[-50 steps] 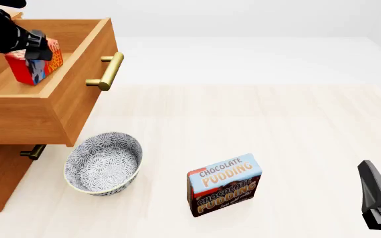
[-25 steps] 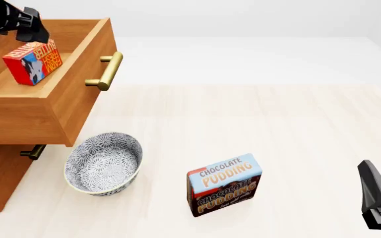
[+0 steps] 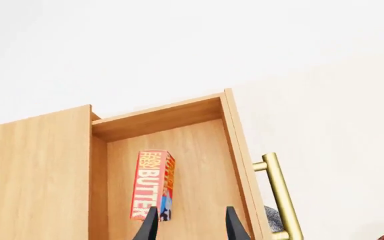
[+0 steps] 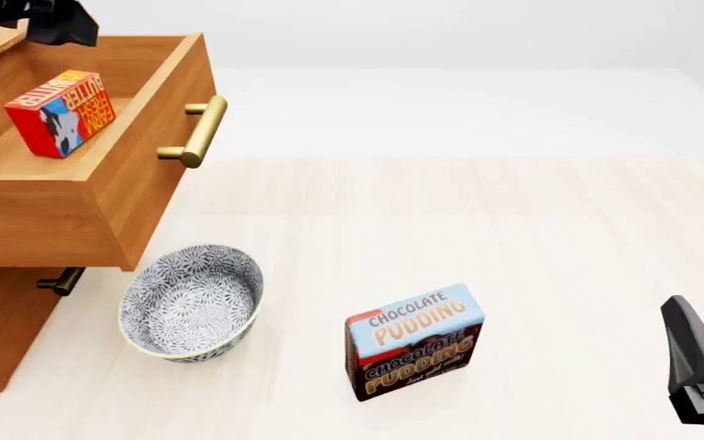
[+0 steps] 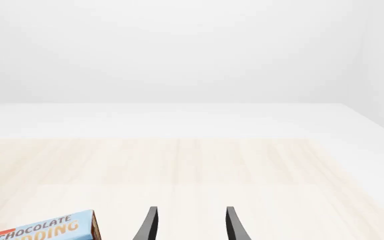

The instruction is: Put the butter at the back in the top drawer of the cabinet and close it.

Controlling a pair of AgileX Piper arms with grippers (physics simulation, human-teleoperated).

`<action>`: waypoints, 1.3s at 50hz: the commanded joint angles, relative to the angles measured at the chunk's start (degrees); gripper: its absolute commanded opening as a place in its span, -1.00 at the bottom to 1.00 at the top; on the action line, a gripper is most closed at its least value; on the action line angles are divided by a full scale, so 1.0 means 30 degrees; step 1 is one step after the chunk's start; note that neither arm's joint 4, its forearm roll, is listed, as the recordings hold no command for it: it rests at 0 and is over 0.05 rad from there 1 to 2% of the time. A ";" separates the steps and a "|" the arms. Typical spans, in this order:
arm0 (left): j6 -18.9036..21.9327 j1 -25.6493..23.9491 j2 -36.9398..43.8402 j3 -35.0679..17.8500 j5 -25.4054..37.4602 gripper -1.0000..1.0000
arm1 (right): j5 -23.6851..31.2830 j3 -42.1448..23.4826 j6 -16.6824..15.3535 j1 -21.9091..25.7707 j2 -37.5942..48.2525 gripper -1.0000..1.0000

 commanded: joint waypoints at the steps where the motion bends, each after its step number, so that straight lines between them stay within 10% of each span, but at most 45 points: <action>1: -0.0842 -0.1326 -0.0425 -0.0497 0.0092 1.00 | 0.0000 0.0000 0.0000 0.0000 0.0000 1.00; 65: -0.4768 -0.8915 0.3212 0.3555 -0.5907 1.00 | 0.0000 0.0000 0.0000 0.0000 0.0000 1.00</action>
